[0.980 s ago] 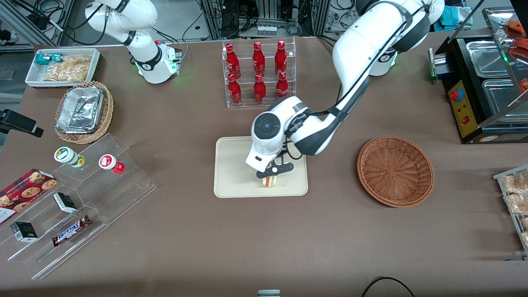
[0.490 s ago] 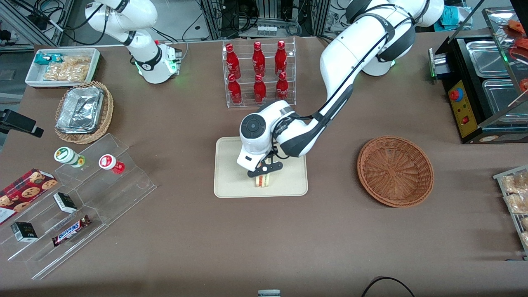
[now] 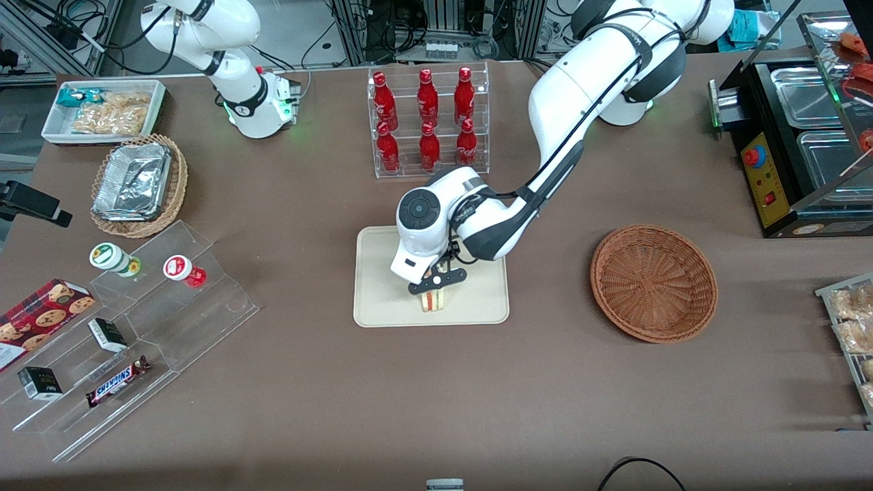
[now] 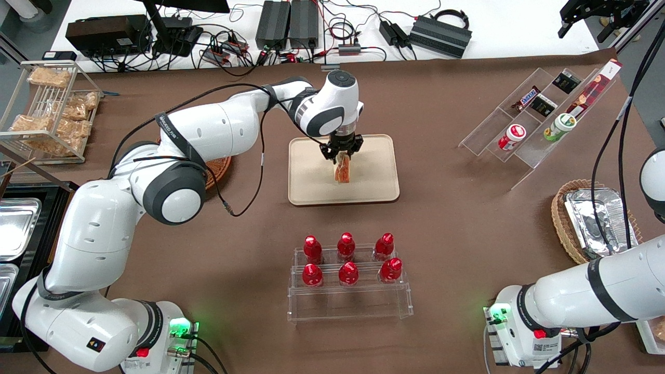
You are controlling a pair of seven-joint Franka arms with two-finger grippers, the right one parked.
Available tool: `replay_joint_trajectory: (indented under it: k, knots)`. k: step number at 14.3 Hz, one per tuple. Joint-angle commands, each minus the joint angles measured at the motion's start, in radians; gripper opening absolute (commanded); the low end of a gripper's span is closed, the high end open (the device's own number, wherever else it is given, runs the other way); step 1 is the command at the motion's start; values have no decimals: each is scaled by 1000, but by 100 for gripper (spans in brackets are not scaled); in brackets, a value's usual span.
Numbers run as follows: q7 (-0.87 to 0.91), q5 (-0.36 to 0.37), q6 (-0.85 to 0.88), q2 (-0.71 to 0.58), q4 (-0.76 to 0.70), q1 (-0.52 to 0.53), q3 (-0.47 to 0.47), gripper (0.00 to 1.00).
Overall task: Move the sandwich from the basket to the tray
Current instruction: 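Lower the sandwich onto the tray and open the left gripper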
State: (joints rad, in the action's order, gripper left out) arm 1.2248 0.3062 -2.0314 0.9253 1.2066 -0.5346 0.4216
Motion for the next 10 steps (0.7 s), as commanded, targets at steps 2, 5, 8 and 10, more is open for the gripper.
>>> replay_joint_trajectory:
  k: [2,5,8,10]
  knots:
    - [21,13,74,-69,-21,-4,-1,100]
    - [21,11,181,-155,-18,13,-7,100]
    - [18,8,330,-209,7,88,-17,100]
    - [-22,8,310,-304,127,162,-14,100]
